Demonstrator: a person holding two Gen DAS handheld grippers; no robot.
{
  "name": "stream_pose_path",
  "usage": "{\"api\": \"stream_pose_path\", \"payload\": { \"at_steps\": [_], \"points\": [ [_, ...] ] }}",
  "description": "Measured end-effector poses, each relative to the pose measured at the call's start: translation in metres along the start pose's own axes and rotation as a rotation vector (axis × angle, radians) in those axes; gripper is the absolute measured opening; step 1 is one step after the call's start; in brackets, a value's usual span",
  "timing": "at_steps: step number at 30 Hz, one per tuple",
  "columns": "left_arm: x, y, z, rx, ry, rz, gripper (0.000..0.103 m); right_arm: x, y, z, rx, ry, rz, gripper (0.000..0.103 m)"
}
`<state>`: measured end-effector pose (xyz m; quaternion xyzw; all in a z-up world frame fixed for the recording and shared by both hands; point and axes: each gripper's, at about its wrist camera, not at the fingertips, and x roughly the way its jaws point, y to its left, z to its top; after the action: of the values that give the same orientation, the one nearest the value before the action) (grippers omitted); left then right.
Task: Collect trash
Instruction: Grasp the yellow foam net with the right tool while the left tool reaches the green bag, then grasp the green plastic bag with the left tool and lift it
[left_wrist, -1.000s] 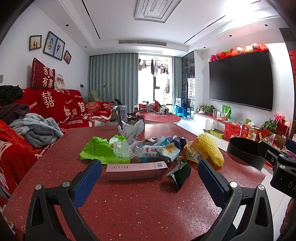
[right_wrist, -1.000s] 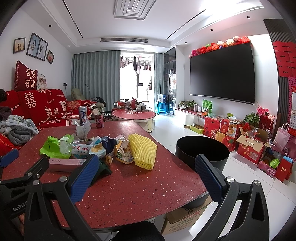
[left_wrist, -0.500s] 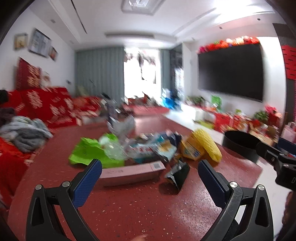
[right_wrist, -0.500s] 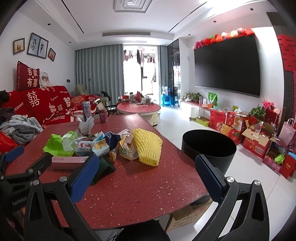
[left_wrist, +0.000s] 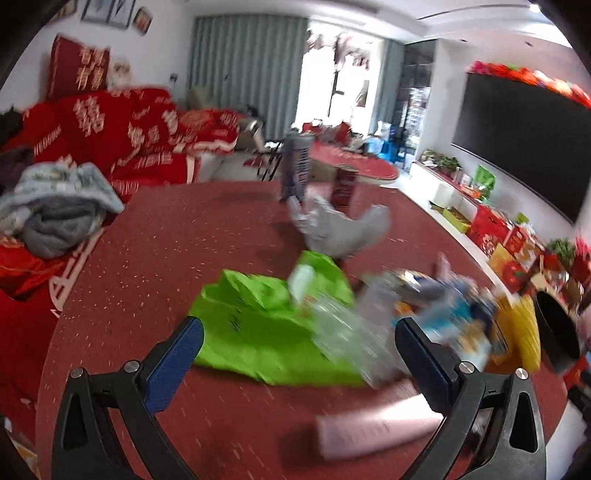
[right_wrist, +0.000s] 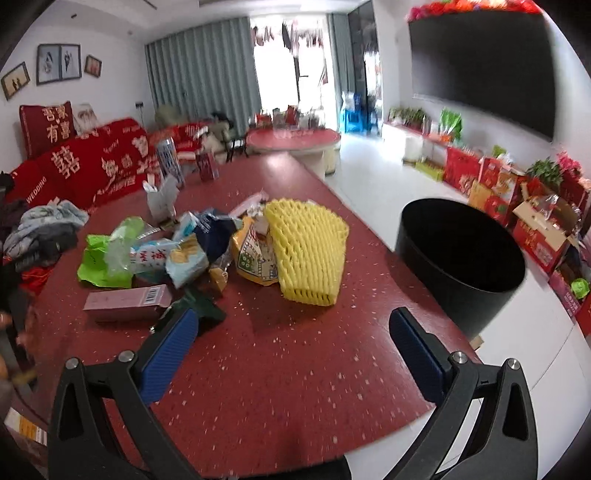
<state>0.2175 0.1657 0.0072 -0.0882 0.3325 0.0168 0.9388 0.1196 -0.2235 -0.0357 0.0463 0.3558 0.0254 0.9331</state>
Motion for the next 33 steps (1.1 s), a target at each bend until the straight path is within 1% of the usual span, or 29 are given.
{"api": "stream_pose_path", "payload": {
  "at_steps": [2,3,5,9,11,13,14,16,17,18,19,23,25,28,30,33],
  "points": [
    [0.018,0.018,0.014,-0.046,0.027,-0.004,0.103,0.018,-0.003,0.012,0.01,0.024,-0.001,0.103],
    [0.029,0.026,0.021,-0.069,0.05,-0.017,0.103,0.028,-0.003,0.017,0.007,0.039,-0.008,0.103],
    [0.049,0.039,0.029,-0.111,0.088,-0.023,0.103,0.044,-0.004,0.025,0.0,0.063,-0.022,0.103],
    [0.085,0.054,0.036,-0.162,0.155,-0.041,0.103,0.065,-0.006,0.035,-0.001,0.084,-0.047,0.101],
    [0.101,0.061,0.035,-0.198,0.192,-0.05,0.103,0.074,-0.005,0.037,-0.006,0.094,-0.059,0.095],
    [0.113,0.066,0.033,-0.223,0.22,-0.056,0.103,0.083,-0.005,0.038,-0.015,0.113,-0.068,0.087],
    [0.117,0.066,0.032,-0.229,0.229,-0.054,0.103,0.087,-0.004,0.037,-0.02,0.125,-0.073,0.084],
    [0.123,0.066,0.029,-0.228,0.239,-0.055,0.103,0.093,-0.004,0.036,-0.031,0.146,-0.077,0.071],
    [0.126,0.067,0.027,-0.226,0.246,-0.06,0.103,0.096,-0.004,0.035,-0.034,0.156,-0.078,0.069],
    [0.128,0.067,0.026,-0.226,0.258,-0.068,0.103,0.097,-0.005,0.033,-0.035,0.163,-0.081,0.065],
    [0.131,0.067,0.024,-0.227,0.27,-0.076,0.103,0.097,-0.006,0.033,-0.036,0.166,-0.084,0.057],
    [0.133,0.068,0.019,-0.234,0.292,-0.11,0.103,0.094,-0.005,0.033,-0.036,0.154,-0.069,0.04],
    [0.131,0.069,0.017,-0.229,0.294,-0.124,0.103,0.089,-0.005,0.032,-0.039,0.143,-0.054,0.024],
    [0.123,0.07,0.016,-0.22,0.282,-0.132,0.103,0.081,-0.005,0.032,-0.037,0.122,-0.047,0.016],
    [0.114,0.072,0.018,-0.22,0.258,-0.132,0.101,0.073,-0.004,0.033,-0.033,0.102,-0.037,0.015],
    [0.096,0.076,0.025,-0.217,0.217,-0.138,0.101,0.059,-0.003,0.036,-0.032,0.077,-0.016,0.015]
  ]
}}
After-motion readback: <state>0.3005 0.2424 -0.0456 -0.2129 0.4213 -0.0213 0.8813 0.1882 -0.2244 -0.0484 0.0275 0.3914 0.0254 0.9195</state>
